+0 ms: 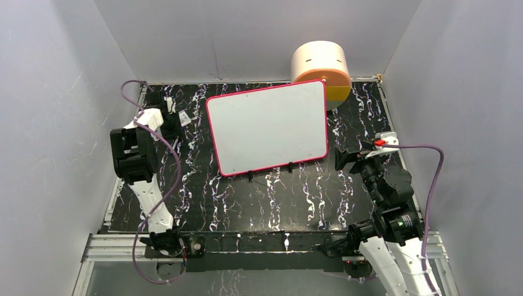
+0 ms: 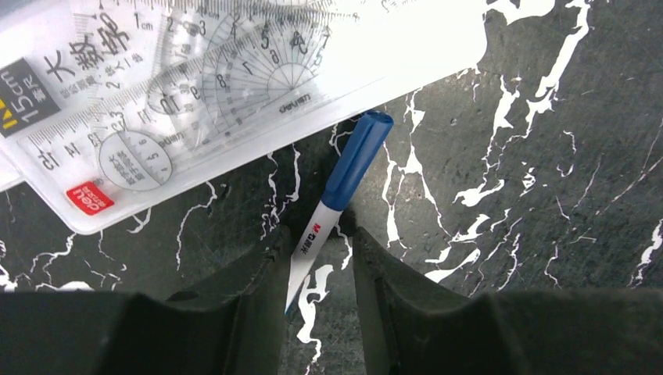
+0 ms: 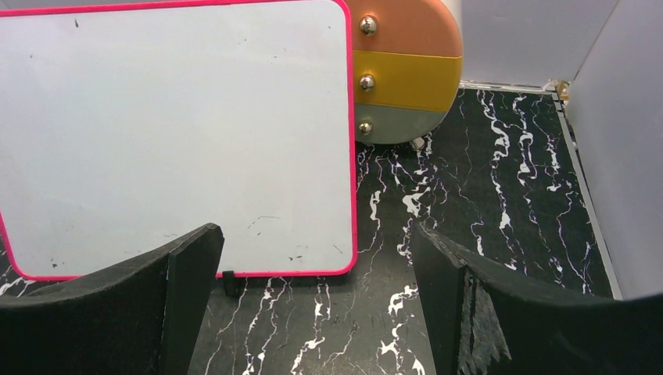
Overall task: Write a sentence on the whiteboard
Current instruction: Pick up the whiteboard marker at the center of the board, then open the whiteboard marker.
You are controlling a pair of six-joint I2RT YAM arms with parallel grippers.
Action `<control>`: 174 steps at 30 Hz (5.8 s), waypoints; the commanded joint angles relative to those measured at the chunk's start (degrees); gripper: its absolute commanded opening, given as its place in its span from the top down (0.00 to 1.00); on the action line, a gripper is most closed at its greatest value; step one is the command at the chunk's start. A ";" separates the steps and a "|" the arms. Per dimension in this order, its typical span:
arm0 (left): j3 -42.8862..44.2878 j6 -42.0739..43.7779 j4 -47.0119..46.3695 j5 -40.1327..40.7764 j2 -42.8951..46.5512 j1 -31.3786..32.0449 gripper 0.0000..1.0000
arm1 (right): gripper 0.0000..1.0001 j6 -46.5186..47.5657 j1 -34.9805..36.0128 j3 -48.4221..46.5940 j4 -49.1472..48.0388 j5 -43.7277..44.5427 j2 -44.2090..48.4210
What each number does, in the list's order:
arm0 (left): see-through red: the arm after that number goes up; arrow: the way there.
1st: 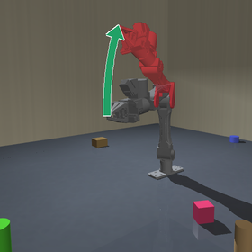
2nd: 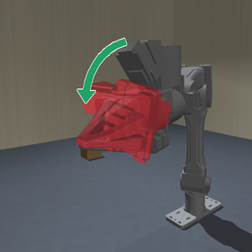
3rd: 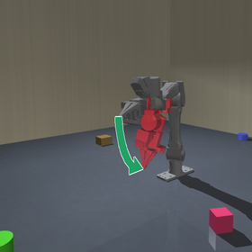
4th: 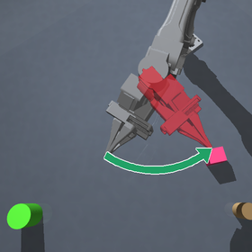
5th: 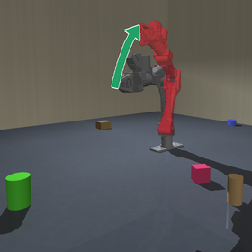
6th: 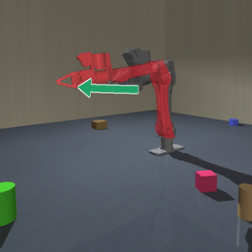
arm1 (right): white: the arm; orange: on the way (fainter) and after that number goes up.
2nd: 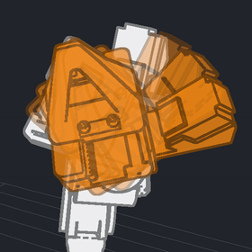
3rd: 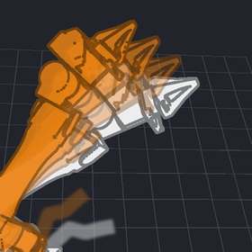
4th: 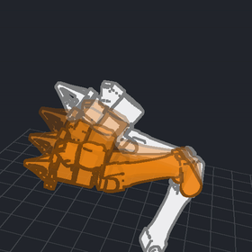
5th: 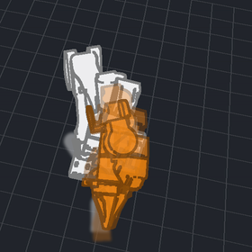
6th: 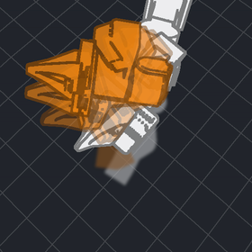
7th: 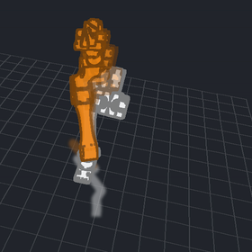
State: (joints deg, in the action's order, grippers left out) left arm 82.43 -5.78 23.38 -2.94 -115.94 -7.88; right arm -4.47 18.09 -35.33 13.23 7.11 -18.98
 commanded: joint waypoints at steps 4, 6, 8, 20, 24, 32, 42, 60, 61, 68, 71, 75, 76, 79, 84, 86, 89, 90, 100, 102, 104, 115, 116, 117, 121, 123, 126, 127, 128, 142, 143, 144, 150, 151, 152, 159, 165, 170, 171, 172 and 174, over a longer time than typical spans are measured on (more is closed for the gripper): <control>2.09 1.12 3.87 1.86 -1.63 1.27 0.71 | 0.01 0.77 0.35 0.00 -3.58 0.20 -0.69; 1.52 0.80 4.28 2.14 -1.95 1.29 0.74 | 0.01 0.76 0.30 -0.03 -3.64 0.18 -0.57; 1.16 0.96 5.27 2.15 -2.14 1.56 0.78 | 0.01 0.70 0.30 -0.06 -3.66 0.17 -0.36; -5.98 -3.44 5.98 2.94 8.24 3.13 1.00 | 0.01 0.45 0.31 0.00 -3.61 -0.56 0.60; -8.68 -6.10 6.08 2.94 12.22 3.08 1.00 | 0.01 0.43 0.35 -0.11 -3.32 -1.04 0.63; -12.93 -14.23 5.11 0.57 22.71 3.05 1.00 | 0.01 -0.08 0.36 -0.57 -2.72 -2.75 -1.13; -19.19 -26.42 -0.69 -10.26 37.58 3.09 1.00 | 0.01 -2.04 0.34 -5.19 2.80 -8.21 -6.93; -21.41 -39.62 -3.48 -19.68 54.97 10.28 1.00 | 0.01 -9.07 1.19 -9.68 -8.88 -30.54 -24.79; -21.41 -40.37 -3.78 -18.98 55.63 11.60 1.00 | 0.01 -9.59 1.68 -9.78 -10.02 -30.50 -25.42; -23.06 -46.33 -8.46 -12.78 57.67 22.46 1.00 | 0.01 -14.87 8.61 -9.46 -18.66 -24.33 -28.70; -25.03 -50.39 -11.85 -8.83 58.03 27.38 1.00 | 0.01 -17.02 11.31 -8.97 -21.93 -20.17 -29.86; -26.62 -55.35 -15.42 -2.18 58.13 33.84 1.00 | 0.01 -20.57 14.32 -7.66 -27.54 -16.04 -30.81; -27.01 -56.46 -16.15 -0.49 58.11 35.10 1.00 | 0.01 -21.76 14.99 -7.08 -29.45 -15.52 -30.96; -27.82 -59.53 -18.82 4.15 57.86 38.31 1.00 | 0.01 -24.50 17.14 -5.15 -35.06 -14.13 -32.10; -29.06 -62.72 -23.10 10.36 56.90 42.75 1.00 | 0.01 -27.39 19.05 -3.45 -42.57 -13.74 -34.63; -28.99 -63.36 -25.10 12.63 56.19 44.92 1.00 | 0.02 -28.77 19.96 -3.51 -44.25 -13.72 -35.73; -30.14 -63.78 -29.54 14.89 55.37 47.51 1.00 | 0.03 -30.14 22.03 -3.41 -46.54 -13.21 -37.51; -30.85 -64.38 -30.86 15.95 55.12 48.42 1.00 | 0.04 -30.46 22.66 -3.16 -47.30 -12.83 -38.07; -32.65 -67.77 -39.16 20.58 51.75 53.14 1.00 | 0.20 -33.12 25.88 -0.85 -53.45 -9.69 -41.48; -32.85 -68.75 -39.93 20.77 51.46 53.41 1.00 | 0.24 -33.67 26.09 -0.11 -55.24 -9.30 -41.94; -33.65 -70.08 -41.33 20.87 51.25 53.66 1.00 | 0.27 -34.00 26.28 0.22 -55.99 -8.85 -42.37; -34.06 -73.02 -43.95 20.87 48.94 55.42 1.00 | 0.60 -33.96 27.64 0.92 -58.11 -7.47 -44.16; -34.09 -73.12 -44.00 20.79 48.83 55.52 1.00 | 0.64 -33.86 27.70 0.98 -58.22 -7.40 -44.02; -34.09 -73.14 -43.88 20.85 48.80 55.52 1.00 | 0.69 -33.67 27.70 1.06 -58.23 -7.41 -43.98; -34.82 -72.51 -43.61 21.55 49.49 55.52 1.00 | 0.91 -32.30 27.70 0.60 -56.64 -7.46 -43.48; -35.06 -70.70 -43.23 21.74 50.03 55.56 1.00 | 1.00 -31.58 27.70 0.58 -55.63 -7.45 -42.85; -34.09 -67.05 -40.56 21.29 50.65 55.52 0.99 | 1.00 -29.91 27.70 -0.23 -52.82 -7.41 -42.31; -33.74 -65.78 -39.58 21.11 50.83 55.52 0.96 | 1.00 -29.47 27.70 -0.60 -51.64 -7.46 -42.20; -33.48 -63.95 -38.89 21.01 51.08 55.52 0.93 | 1.00 -29.01 27.70 -0.95 -50.65 -7.39 -42.02; -28.81 -18.11 -25.07 19.17 59.86 55.52 0.25 | 1.00 -12.38 26.28 -8.91 -27.79 -13.47 -38.70; -28.14 -15.55 -24.06 18.29 60.05 55.52 0.24 | 1.00 -11.20 26.10 -9.59 -25.98 -14.29 -38.41; -27.71 -12.87 -23.77 17.03 60.31 55.52 0.23 | 1.00 -10.16 25.92 -10.23 -24.54 -14.89 -38.21; -25.96 1.36 -17.64 8.75 61.05 55.52 0.20 | 1.00 -2.61 25.01 -12.96 -15.77 -18.63 -36.28; -25.99 3.46 -17.02 6.70 61.16 55.56 0.20 | 1.00 -1.38 24.86 -13.27 -14.16 -19.00 -35.76; -26.17 5.03 -16.67 4.72 61.29 55.54 0.20 | 1.00 0.06 24.70 -13.60 -12.46 -19.62 -35.14; -27.11 18.25 -14.69 -8.73 62.27 55.52 0.18 | 1.00 7.97 24.19 -14.17 -3.20 -26.90 -31.86; -28.07 24.23 -14.31 -19.28 60.99 55.52 0.20 | 1.00 11.63 24.19 -15.45 0.77 -33.71 -31.09; -25.84 26.11 -10.60 -23.39 57.78 55.47 0.23 | 1.00 13.53 24.19 -16.13 1.87 -37.65 -30.77; -25.46 26.41 -9.69 -24.01 56.69 55.41 0.23 | 1.00 13.71 24.19 -16.24 1.95 -37.84 -30.76; -25.01 26.84 -8.77 -24.79 55.88 55.18 0.24 | 1.00 13.84 24.19 -16.33 2.02 -38.06 -30.77; -24.24 27.13 -7.29 -27.80 54.60 54.50 0.27 | 1.00 14.09 24.19 -16.42 2.07 -38.61 -30.68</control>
State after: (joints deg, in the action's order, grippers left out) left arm 55.16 18.61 12.05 -23.70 -59.51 47.44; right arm 7.49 42.44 -48.53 15.53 -27.92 -50.92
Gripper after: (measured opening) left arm 0.751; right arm 0.183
